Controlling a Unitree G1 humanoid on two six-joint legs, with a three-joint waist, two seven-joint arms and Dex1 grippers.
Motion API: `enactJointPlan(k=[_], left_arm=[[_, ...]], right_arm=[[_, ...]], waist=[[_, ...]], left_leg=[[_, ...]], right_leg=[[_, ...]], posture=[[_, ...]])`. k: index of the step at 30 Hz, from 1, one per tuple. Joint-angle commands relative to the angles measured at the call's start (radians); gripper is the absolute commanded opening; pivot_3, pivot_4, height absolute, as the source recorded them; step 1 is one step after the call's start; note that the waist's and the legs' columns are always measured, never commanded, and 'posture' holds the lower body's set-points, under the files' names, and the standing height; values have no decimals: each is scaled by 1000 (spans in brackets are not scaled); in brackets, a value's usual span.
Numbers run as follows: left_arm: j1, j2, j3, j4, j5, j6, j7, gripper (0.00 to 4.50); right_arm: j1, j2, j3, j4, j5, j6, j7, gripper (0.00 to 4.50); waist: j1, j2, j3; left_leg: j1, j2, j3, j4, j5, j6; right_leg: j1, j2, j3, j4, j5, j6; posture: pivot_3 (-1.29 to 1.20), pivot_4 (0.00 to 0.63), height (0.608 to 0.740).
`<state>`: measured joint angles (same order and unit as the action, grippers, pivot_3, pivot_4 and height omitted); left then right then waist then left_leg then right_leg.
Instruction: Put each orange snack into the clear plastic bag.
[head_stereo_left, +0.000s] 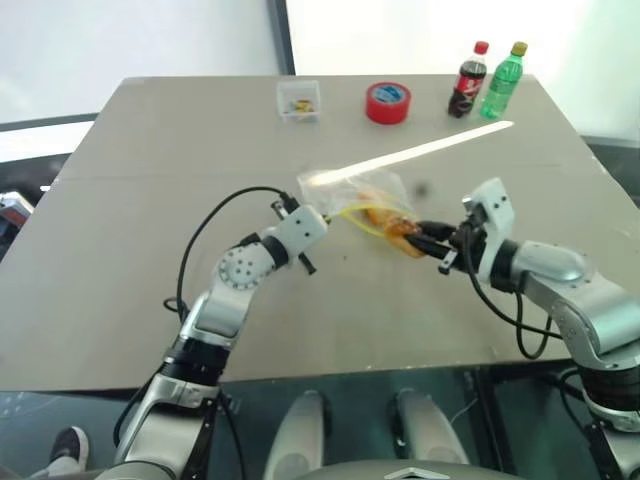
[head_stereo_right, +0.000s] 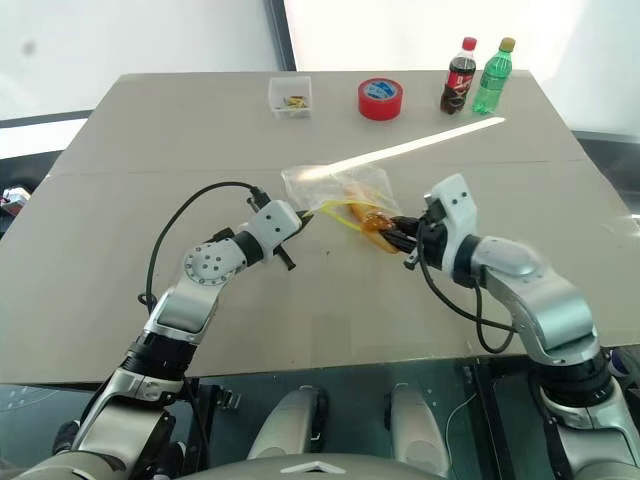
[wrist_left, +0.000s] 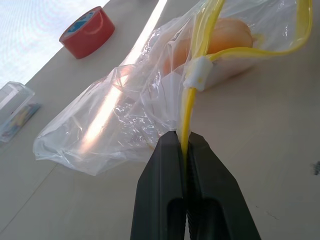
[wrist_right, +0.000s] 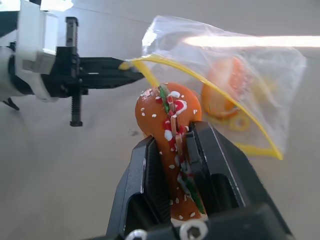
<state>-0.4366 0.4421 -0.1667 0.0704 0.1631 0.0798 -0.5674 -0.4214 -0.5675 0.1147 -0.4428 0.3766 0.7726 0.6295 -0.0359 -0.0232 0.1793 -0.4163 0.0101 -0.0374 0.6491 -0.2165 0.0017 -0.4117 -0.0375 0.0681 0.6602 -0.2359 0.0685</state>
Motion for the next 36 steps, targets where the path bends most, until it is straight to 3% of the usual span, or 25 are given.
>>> enactJointPlan(k=[1, 12, 20, 25, 36], left_arm=[[-12, 0, 6, -29, -5, -12, 6, 0], [24, -46, -23, -95, -17, -1, -5, 0], [19, -52, -35, -93, -27, -9, -22, 0], [21, -43, -30, -86, -26, -16, -28, 0], [44, -53, -36, -131, -100, -48, -91, 0]], right_arm=[[-61, 21, 35, 61, -41, -46, 1, 889], [-267, 183, 147, 392, -201, -66, -81, 889], [-337, 391, -12, 449, -76, 59, -154, 889], [-371, 358, -41, 529, -137, 25, -209, 889], [-396, 451, -93, 603, -107, 1, -252, 889]], waist=[[0, 0, 0], [-3, 0, 0], [-2, 0, 0], [-1, 0, 0], [-7, 1, 0]], left_leg=[[0, 0, 0, 0, 0, 0], [0, 0, 0, 0, 0, 0], [0, 0, -1, -1, 0, 0], [0, 0, -1, -1, 0, 0], [0, 0, 0, -2, 0, 0]], right_leg=[[0, 0, 0, 0, 0, 0], [0, 0, 0, 1, 0, 0], [-1, 0, 0, 1, 0, 0], [-1, 0, -1, 1, 0, 0], [-2, 0, 0, 1, 0, -1]], posture=[[0, 150, 740], [0, 150, 740], [0, 150, 740], [0, 150, 740], [0, 150, 740]])
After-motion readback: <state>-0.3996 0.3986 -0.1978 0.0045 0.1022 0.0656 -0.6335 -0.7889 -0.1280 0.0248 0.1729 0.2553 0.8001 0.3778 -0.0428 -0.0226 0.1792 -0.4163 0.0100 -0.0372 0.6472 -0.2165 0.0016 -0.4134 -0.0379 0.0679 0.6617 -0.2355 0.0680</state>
